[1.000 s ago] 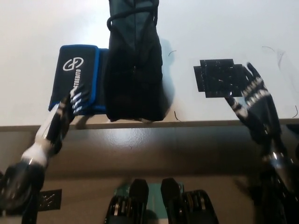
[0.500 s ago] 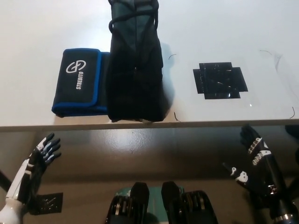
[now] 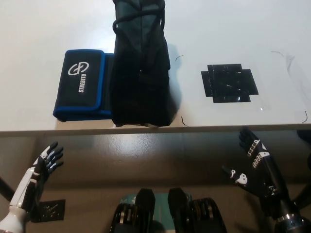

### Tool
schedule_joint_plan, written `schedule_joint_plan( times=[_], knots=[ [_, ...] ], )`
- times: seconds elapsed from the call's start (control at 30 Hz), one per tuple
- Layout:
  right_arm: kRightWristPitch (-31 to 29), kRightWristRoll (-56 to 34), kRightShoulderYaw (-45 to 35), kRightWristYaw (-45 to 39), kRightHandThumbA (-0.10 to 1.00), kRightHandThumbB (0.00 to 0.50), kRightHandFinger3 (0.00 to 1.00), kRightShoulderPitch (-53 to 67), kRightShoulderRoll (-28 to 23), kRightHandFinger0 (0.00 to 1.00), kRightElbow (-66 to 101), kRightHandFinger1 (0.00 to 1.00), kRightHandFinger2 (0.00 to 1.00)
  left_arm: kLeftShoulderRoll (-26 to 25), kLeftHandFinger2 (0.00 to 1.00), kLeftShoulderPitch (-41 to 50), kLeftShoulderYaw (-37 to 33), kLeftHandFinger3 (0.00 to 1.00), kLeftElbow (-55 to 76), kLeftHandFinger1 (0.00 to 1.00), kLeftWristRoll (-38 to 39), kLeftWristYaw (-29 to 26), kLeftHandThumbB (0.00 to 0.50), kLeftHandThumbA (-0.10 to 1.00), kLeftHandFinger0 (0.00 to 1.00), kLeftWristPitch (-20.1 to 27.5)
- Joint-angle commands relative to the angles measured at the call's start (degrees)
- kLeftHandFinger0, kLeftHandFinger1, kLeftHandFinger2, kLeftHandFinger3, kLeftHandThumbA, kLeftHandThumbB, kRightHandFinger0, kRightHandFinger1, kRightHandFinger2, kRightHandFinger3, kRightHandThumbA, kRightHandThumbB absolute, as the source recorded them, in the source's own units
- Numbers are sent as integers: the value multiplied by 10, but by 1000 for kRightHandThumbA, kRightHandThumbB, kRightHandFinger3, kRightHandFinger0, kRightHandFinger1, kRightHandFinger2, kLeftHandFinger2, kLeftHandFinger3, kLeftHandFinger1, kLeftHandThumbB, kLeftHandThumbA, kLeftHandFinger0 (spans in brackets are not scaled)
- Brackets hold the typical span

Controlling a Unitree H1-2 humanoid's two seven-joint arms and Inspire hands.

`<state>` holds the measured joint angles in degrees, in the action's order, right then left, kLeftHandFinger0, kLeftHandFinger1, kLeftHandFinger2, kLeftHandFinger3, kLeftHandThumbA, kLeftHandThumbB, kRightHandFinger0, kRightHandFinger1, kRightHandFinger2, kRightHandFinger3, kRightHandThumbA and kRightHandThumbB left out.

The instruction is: Use both hands to pick up the lunch bag on the right hand side and smoothly move it near the note book on the left hand side

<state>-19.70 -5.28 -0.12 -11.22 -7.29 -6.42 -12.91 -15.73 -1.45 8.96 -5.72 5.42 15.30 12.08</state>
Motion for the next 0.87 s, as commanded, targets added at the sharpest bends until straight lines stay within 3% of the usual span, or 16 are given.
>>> schedule_joint_plan(
  times=[0.0,0.17,0.77,0.83],
  knots=[
    [-12,-22,0,-15,1000,255,1000,-19,-7,1000,4,1000,1000,-21,1000,-12,-3,1000,1,1000,-6,-3,257,1000,1000,26],
    [-8,-33,-2,-19,1000,250,1000,-22,-9,1000,3,1000,1000,-20,1000,-16,-1,1000,10,1000,21,6,264,1000,1000,-9],
    [-4,-40,-2,-23,1000,293,1000,-14,-14,1000,8,1000,1000,-23,1000,-15,-4,1000,12,1000,25,9,296,1000,1000,-15],
    [-6,-40,-2,-23,1000,292,1000,-14,-14,1000,7,1000,1000,-24,1000,-15,-5,1000,12,1000,25,9,281,1000,1000,-15]
  ],
)
